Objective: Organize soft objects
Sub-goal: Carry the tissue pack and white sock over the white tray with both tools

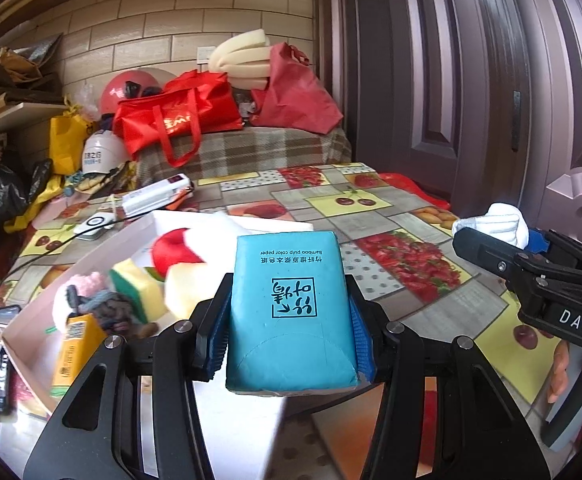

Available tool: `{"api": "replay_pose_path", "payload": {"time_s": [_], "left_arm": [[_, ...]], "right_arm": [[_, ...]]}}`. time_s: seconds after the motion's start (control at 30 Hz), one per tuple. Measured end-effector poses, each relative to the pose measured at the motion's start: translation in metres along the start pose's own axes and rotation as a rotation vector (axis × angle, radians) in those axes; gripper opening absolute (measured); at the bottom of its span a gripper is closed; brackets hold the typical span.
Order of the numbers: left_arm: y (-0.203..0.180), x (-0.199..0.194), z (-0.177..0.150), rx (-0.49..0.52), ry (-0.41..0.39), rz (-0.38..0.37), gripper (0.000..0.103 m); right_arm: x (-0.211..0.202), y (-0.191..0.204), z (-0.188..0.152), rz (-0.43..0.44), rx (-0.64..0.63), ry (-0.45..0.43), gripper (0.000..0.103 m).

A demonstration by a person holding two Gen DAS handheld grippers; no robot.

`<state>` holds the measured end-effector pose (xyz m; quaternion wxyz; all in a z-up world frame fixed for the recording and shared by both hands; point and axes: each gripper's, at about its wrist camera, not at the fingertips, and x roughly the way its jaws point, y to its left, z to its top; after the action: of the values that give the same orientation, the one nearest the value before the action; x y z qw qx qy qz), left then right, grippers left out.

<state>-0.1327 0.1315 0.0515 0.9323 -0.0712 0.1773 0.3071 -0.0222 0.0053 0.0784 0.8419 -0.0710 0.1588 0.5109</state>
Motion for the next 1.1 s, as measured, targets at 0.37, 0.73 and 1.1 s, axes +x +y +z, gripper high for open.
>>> {"api": "replay_pose_path", "payload": {"time_s": [0.37, 0.73, 1.1], "left_arm": [[0.048, -0.002, -0.004, -0.046, 0.003, 0.096, 0.051], [0.102, 0.006, -0.005, -0.109, 0.027, 0.201, 0.051], [0.126, 0.019, -0.004, -0.182, 0.063, 0.215, 0.051]], "right_arm": [[0.024, 0.028, -0.002, 0.050, -0.026, 0.065, 0.072], [0.038, 0.063, -0.001, 0.102, -0.102, 0.058, 0.073], [0.059, 0.096, 0.003, 0.150, -0.146, 0.066, 0.073]]}}
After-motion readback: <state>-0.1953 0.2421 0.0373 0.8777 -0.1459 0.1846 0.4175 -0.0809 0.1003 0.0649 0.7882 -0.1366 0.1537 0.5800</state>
